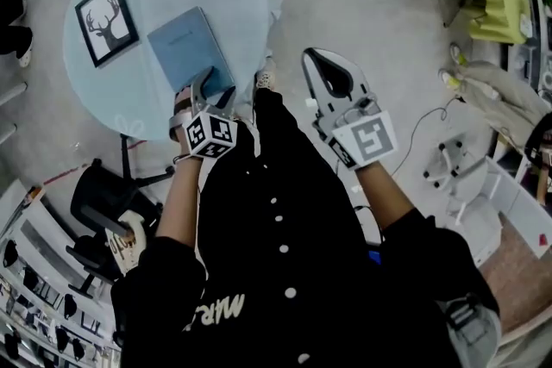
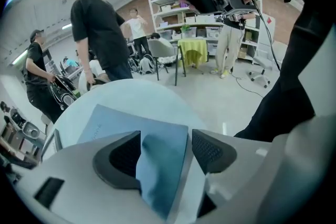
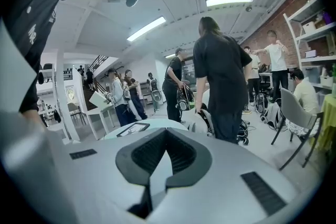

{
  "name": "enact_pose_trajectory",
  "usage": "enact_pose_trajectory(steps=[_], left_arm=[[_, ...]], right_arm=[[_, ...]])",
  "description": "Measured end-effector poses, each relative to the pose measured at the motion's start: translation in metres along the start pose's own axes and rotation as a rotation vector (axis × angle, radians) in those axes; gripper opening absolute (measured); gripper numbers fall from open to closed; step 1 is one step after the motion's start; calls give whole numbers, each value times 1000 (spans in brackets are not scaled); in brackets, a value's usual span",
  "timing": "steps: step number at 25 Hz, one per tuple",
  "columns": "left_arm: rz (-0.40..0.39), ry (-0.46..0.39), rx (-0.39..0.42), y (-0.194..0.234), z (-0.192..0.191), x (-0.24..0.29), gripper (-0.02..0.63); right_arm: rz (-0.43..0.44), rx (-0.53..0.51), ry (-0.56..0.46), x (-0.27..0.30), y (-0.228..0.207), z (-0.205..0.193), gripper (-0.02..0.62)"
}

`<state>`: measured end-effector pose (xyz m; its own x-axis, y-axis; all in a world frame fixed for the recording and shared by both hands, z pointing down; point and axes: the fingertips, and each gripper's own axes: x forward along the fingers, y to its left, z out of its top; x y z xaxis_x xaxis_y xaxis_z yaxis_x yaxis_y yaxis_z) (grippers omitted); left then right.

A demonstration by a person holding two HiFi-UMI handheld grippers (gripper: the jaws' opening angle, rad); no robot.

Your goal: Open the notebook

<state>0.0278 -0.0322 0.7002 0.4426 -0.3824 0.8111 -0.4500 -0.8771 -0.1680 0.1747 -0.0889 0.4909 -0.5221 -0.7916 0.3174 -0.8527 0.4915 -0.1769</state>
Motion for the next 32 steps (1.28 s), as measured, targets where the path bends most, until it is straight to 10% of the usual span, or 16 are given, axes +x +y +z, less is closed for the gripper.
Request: enact_pose_trajectory(steps=[15, 32], left_arm=[[7, -41, 12, -18, -1, -2, 60], [162, -233, -226, -2, 15, -41, 21]], right_arm=[[19, 10, 19, 9, 7, -7, 2], [26, 4, 53, 9, 16, -4, 2]])
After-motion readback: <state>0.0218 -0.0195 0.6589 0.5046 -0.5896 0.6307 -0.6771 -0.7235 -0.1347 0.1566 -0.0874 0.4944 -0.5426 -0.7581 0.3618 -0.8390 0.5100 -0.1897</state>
